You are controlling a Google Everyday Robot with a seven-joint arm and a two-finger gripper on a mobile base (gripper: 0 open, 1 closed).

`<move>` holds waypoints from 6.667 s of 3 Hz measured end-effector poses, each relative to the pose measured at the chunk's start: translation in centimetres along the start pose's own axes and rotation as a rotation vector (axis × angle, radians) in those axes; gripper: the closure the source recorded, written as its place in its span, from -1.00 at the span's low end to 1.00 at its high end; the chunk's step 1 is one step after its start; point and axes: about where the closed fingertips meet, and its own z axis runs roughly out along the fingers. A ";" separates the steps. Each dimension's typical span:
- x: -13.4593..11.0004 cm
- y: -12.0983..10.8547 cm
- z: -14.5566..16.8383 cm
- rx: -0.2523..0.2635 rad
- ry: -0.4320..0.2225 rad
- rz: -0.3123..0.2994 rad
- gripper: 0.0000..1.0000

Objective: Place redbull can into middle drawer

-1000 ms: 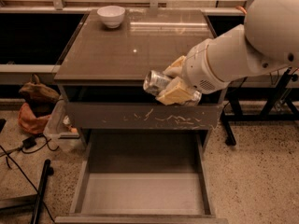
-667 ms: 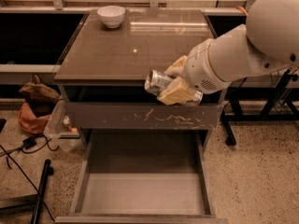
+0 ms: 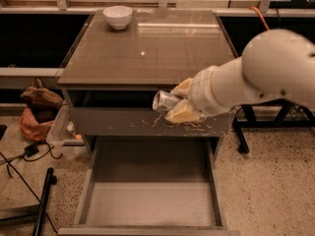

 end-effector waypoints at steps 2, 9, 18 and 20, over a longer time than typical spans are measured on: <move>8.0 -0.9 8.6 0.095 0.014 0.045 1.00; 12.9 10.1 25.8 -0.066 -0.194 0.295 1.00; 19.7 18.6 40.3 -0.207 -0.216 0.457 -0.75; 19.7 18.6 40.3 -0.207 -0.216 0.457 -1.00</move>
Offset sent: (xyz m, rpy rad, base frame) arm 0.0740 -0.0263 -0.1524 0.0375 -0.0479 -0.1389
